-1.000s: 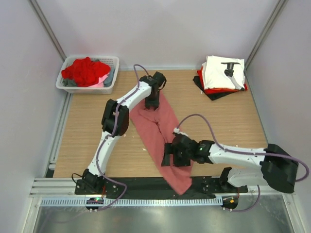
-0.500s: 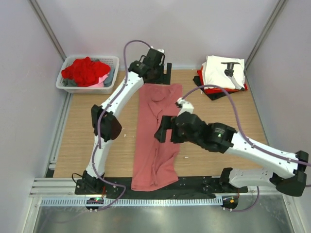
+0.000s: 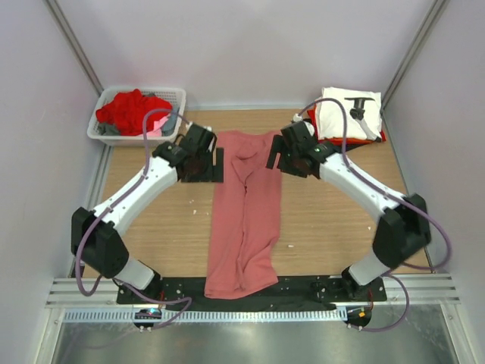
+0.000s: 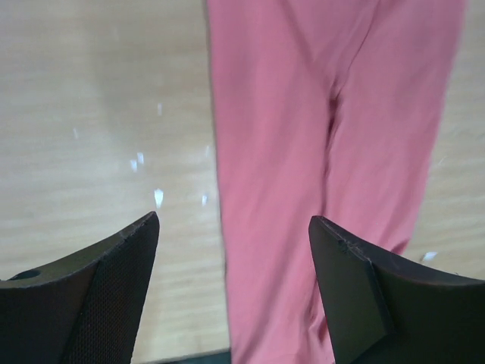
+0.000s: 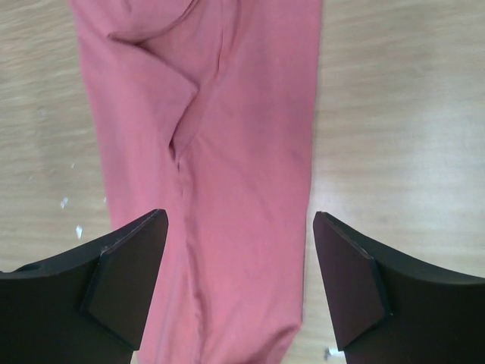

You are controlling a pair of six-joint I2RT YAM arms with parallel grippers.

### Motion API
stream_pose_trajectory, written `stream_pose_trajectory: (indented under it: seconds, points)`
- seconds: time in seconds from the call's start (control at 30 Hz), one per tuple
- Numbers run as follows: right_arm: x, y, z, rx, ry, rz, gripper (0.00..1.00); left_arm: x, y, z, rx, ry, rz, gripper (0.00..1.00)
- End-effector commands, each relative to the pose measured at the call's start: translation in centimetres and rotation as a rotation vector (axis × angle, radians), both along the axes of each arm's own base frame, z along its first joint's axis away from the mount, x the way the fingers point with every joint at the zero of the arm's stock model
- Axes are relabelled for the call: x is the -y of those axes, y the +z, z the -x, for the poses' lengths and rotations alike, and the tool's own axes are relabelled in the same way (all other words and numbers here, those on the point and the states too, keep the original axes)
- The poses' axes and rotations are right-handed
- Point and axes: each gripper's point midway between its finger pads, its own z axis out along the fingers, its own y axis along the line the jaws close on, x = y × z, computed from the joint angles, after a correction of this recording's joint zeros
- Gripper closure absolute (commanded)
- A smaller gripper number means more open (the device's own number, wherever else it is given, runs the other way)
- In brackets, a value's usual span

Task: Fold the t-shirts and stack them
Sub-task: Fold the tshirt

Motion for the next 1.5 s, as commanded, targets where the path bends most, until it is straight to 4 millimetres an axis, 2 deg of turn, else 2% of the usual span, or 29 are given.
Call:
stream_pose_trajectory:
  seconds: [0.0, 0.03, 0.07, 0.17, 0.2, 0.23, 0.27, 0.33, 0.37, 0.4, 0.47, 0.5, 0.57, 0.6, 0.63, 0.67, 0.7, 0.77, 0.8, 0.83, 1.0, 1.03, 1.07, 1.17, 1.23, 1.27, 1.3, 1.37, 1.47]
  points:
    - [-2.5, 0.7, -5.7, 0.054, 0.08, -0.038, 0.17, 1.0, -2.0, 2.6, -0.02, -0.009, 0.088, 0.2]
    - [-3.0, -2.2, -6.8, -0.008, 0.086, -0.008, 0.17, 0.5, -3.5, 3.8, -0.052, -0.012, 0.067, 0.21]
    - [-3.7, -1.3, -8.6, 0.018, 0.098, -0.013, 0.18, 0.3, -3.9, 4.4, -0.06, -0.017, 0.061, 0.22]
    - [-5.6, -3.8, -11.5, -0.04, 0.127, -0.006, 0.19, -1.2, -4.2, 5.9, -0.066, -0.021, 0.026, 0.23]
    - [-6.1, -4.7, -12.2, -0.057, 0.133, -0.003, 0.19, -1.7, -4.0, 6.4, -0.068, -0.023, 0.013, 0.23]
    - [-6.8, -4.0, -13.2, -0.041, 0.139, -0.011, 0.19, -2.2, -3.4, 6.8, -0.052, -0.027, 0.01, 0.23]
    - [-7.1, -6.1, -13.8, -0.073, 0.139, 0.004, 0.2, -2.8, -3.2, 7.2, -0.044, -0.022, -0.005, 0.23]
    - [-7.7, -6.3, -15.2, -0.062, 0.114, -0.004, 0.22, -3.8, -2.2, 8.3, -0.027, -0.024, -0.013, 0.22]
    - [-7.9, -7.3, -15.5, -0.075, 0.111, 0.005, 0.23, -4.2, -2.0, 8.8, -0.023, -0.023, -0.019, 0.22]
    - [-8.0, -9.6, -15.8, -0.102, 0.098, 0.046, 0.23, -4.9, -2.1, 9.6, -0.034, -0.024, -0.037, 0.22]
    - [-8.1, -10.3, -16.8, -0.107, 0.085, 0.084, 0.23, -5.8, -1.2, 10.4, 0.002, -0.018, -0.031, 0.21]
    - [-7.9, -12.8, -17.0, -0.139, 0.078, 0.116, 0.23, -6.5, -1.4, 11.0, 0.0, -0.013, -0.045, 0.21]
    - [-8.2, -13.2, -18.3, -0.124, 0.07, 0.117, 0.24, -7.0, -0.7, 11.7, 0.035, -0.016, -0.028, 0.2]
    - [-8.1, -15.5, -18.4, -0.15, 0.065, 0.144, 0.24, -7.3, -0.3, 11.9, 0.045, -0.008, -0.03, 0.2]
    - [-8.4, -14.9, -19.4, -0.125, 0.058, 0.135, 0.24, -7.3, 0.0, 12.1, 0.053, -0.013, -0.018, 0.2]
    - [-8.5, -15.7, -19.8, -0.128, 0.054, 0.135, 0.25, -7.3, 0.9, 12.1, 0.097, -0.017, 0.007, 0.2]
    - [-8.5, -17.6, -20.1, -0.148, 0.047, 0.138, 0.25, -7.1, 1.0, 12.3, 0.109, -0.039, 0.02, 0.18]
    - [-8.6, -17.7, -21.9, -0.121, 0.012, 0.1, 0.27, -6.9, 1.5, 12.3, 0.15, -0.059, 0.045, 0.18]
    - [-8.4, -18.0, -22.4, -0.118, -0.001, 0.091, 0.28, -6.7, 2.4, 12.1, 0.202, -0.07, 0.074, 0.18]
    - [-8.1, -18.8, -23.7, -0.102, -0.033, 0.069, 0.3, -6.7, 2.1, 12.2, 0.209, -0.078, 0.081, 0.18]
    - [-7.1, -19.5, -27.5, -0.015, -0.122, -0.025, 0.31, -7.1, 3.0, 12.0, 0.293, -0.067, 0.102, 0.15]
    - [-7.4, -18.8, -28.6, 0.03, -0.128, -0.053, 0.31, -7.2, 3.1, 12.0, 0.299, -0.062, 0.103, 0.15]
    - [-7.4, -19.1, -29.1, 0.041, -0.138, -0.07, 0.31, -7.2, 3.0, 12.0, 0.302, -0.058, 0.102, 0.15]
    - [-9.2, -17.8, -30.8, 0.125, -0.093, -0.157, 0.24, -7.5, 3.1, 12.0, 0.309, -0.046, 0.1, 0.14]
    - [-10.1, -16.0, -31.9, 0.191, -0.055, -0.211, 0.16, -7.5, 2.9, 11.9, 0.305, -0.043, 0.095, 0.14]
    - [-10.1, -15.4, -32.2, 0.202, -0.049, -0.219, 0.14, -7.5, 2.8, 11.9, 0.302, -0.041, 0.094, 0.14]
    - [-9.8, -14.1, -32.4, 0.216, -0.04, -0.229, 0.13, -7.6, 2.8, 11.8, 0.303, -0.038, 0.09, 0.14]
    - [-9.8, -12.6, -31.9, 0.212, -0.004, -0.242, 0.09, -7.6, 2.7, 11.8, 0.296, -0.036, 0.086, 0.14]
    - [-9.1, -8.1, -31.0, 0.254, 0.028, -0.211, 0.05, -7.4, 2.6, 11.8, 0.289, -0.038, 0.087, 0.14]
